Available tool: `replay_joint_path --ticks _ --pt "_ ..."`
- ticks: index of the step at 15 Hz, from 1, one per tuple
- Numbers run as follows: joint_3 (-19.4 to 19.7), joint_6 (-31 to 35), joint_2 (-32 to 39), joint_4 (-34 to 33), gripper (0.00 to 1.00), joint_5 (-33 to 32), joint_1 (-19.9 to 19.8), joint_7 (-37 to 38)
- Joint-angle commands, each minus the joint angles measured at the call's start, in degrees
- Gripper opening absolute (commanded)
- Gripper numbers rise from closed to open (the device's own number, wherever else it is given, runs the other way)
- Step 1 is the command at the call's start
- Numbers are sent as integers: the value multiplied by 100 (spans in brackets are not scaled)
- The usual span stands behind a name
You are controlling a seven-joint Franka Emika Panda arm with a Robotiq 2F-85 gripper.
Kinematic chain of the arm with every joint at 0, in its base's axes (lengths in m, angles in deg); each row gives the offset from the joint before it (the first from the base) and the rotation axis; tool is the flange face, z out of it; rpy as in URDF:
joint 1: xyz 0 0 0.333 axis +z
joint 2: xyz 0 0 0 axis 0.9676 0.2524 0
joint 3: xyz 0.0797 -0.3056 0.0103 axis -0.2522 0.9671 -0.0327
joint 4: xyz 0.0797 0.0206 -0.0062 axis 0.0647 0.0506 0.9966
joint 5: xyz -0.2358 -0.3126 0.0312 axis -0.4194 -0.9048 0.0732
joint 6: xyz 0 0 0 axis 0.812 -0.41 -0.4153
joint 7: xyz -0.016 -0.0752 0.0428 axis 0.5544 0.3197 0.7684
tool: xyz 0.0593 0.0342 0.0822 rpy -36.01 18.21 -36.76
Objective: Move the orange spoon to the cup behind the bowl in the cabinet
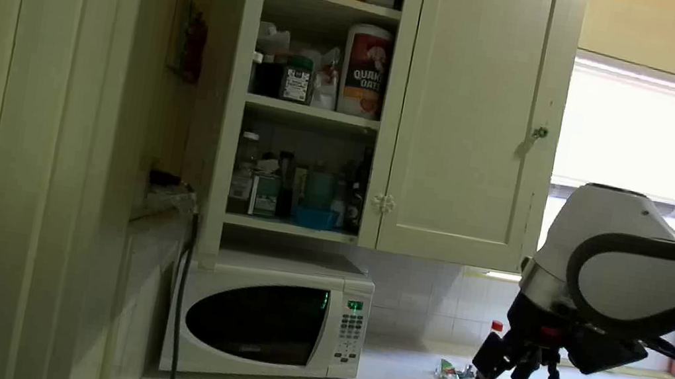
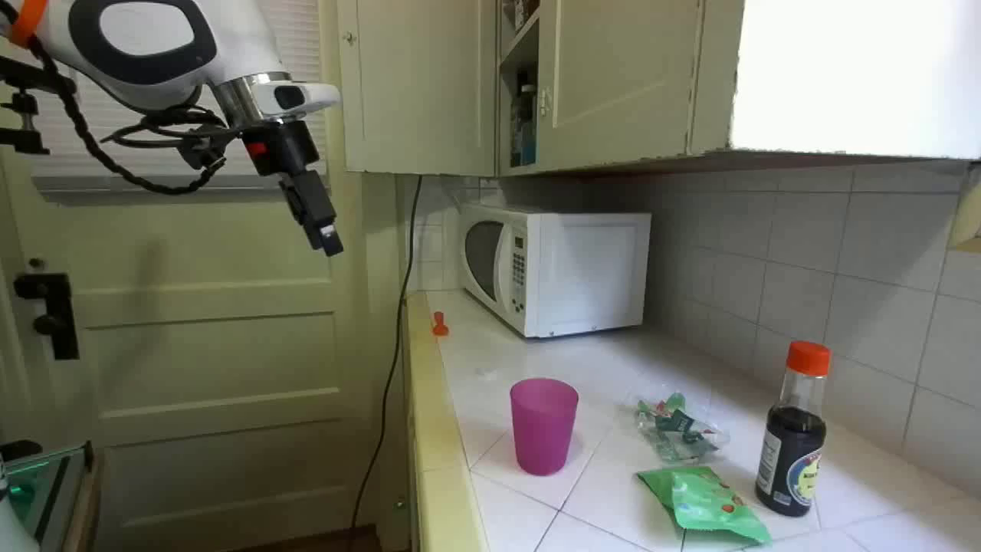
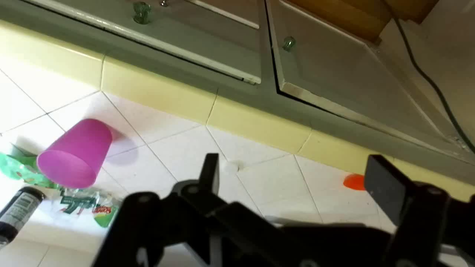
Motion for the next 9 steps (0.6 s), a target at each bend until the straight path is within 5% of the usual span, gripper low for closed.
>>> replay_joint_path --ticks 1,9 --pt "18 -29 1 109 100 -19 21 16" --pt "18 -29 119 222 100 -19 22 16"
